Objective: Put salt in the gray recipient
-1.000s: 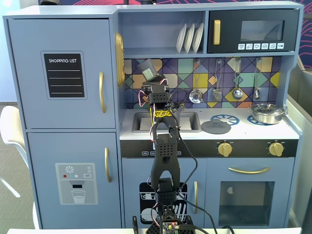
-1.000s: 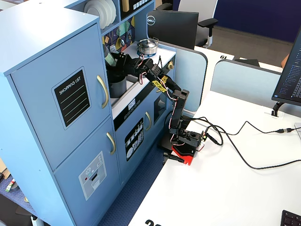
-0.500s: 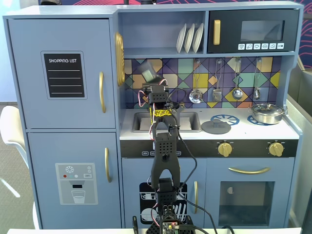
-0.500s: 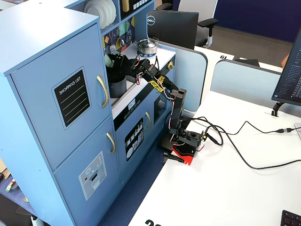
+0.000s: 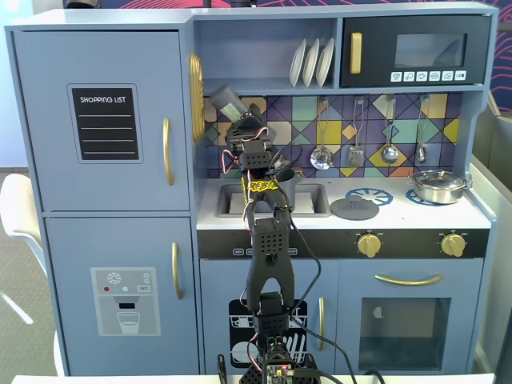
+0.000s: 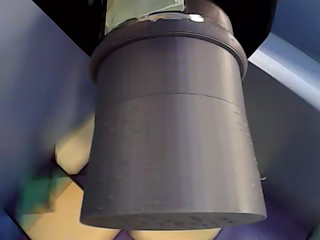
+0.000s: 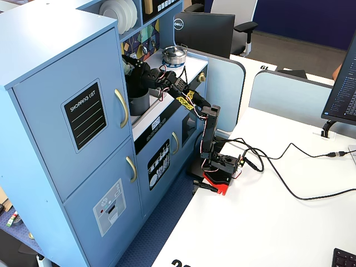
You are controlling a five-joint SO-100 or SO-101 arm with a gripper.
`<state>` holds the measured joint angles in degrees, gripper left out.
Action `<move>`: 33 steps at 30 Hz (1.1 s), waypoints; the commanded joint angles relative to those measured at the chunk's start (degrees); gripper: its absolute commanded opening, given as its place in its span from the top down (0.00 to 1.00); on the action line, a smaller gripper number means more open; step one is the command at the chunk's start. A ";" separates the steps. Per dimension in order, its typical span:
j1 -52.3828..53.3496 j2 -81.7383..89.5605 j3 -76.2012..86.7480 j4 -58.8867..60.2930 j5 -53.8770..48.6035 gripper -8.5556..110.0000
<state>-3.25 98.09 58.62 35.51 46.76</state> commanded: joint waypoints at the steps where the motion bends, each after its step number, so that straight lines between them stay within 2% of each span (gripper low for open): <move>1: 8.17 4.75 1.14 1.49 -25.93 0.93; 7: 29.62 6.94 3.25 5.01 -66.97 0.93; 13: 48.52 6.33 3.96 -13.18 -110.74 0.93; 16: 52.73 5.80 4.83 -19.86 -123.49 0.93; 22: 56.07 6.06 13.27 -19.69 -135.44 0.93; 26: 56.25 6.42 18.54 -19.69 -136.85 0.93; 33: 55.72 6.15 26.72 -26.89 -135.79 0.93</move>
<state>52.21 99.32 84.29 12.66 -88.51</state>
